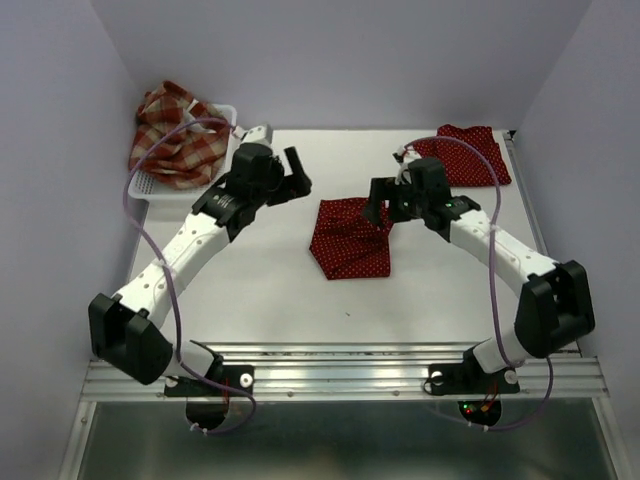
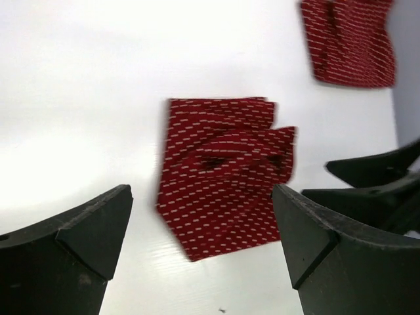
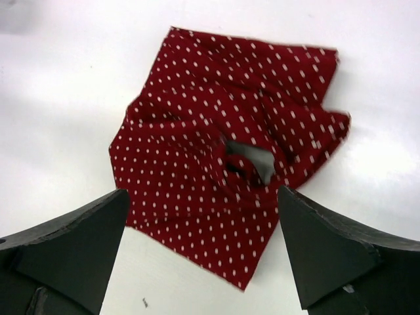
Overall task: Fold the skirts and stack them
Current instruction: Fold the skirt
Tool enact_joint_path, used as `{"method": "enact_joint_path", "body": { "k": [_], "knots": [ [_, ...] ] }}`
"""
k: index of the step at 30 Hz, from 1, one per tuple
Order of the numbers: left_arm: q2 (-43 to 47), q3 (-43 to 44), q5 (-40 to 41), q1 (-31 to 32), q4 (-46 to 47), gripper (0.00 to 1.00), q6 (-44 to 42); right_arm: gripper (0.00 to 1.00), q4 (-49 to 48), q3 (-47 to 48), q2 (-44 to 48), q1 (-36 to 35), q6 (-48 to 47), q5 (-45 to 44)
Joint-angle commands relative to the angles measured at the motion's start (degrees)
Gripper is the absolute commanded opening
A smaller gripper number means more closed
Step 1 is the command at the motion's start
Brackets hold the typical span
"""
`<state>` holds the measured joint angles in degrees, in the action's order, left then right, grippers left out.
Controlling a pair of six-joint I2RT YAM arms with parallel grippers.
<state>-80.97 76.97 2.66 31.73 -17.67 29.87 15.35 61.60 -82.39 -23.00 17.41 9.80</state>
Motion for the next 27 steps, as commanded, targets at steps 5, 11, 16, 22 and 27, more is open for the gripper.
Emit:
{"method": "enact_joint_path", "body": {
  "k": [5,11,16,22,27],
  "knots": [
    [5.73,-19.39,1.04,-5.09,0.97,0.99,4.23,1.0,9.41,18.81,-17.62,-3.8,-15.64,-7.33],
    [7.41,-24.94,-0.72,-6.85,2.29,0.99,4.76,0.85,10.39,23.46,-24.48,-3.8,-20.58,-4.64],
    [6.79,-24.5,-0.9,-7.03,2.9,0.99,4.76,0.5,10.22,23.21,-26.51,-4.33,-19.26,-1.55],
    [6.7,-24.5,-0.63,-7.56,2.9,0.99,4.5,0.14,10.13,21.02,-23.17,-4.33,-14.89,1.62],
    [6.53,-25.02,-2.39,-7.56,4.05,0.99,5.02,0.03,10.05,16.72,-14.49,-4.33,-9.42,-1.35]
  ]
}}
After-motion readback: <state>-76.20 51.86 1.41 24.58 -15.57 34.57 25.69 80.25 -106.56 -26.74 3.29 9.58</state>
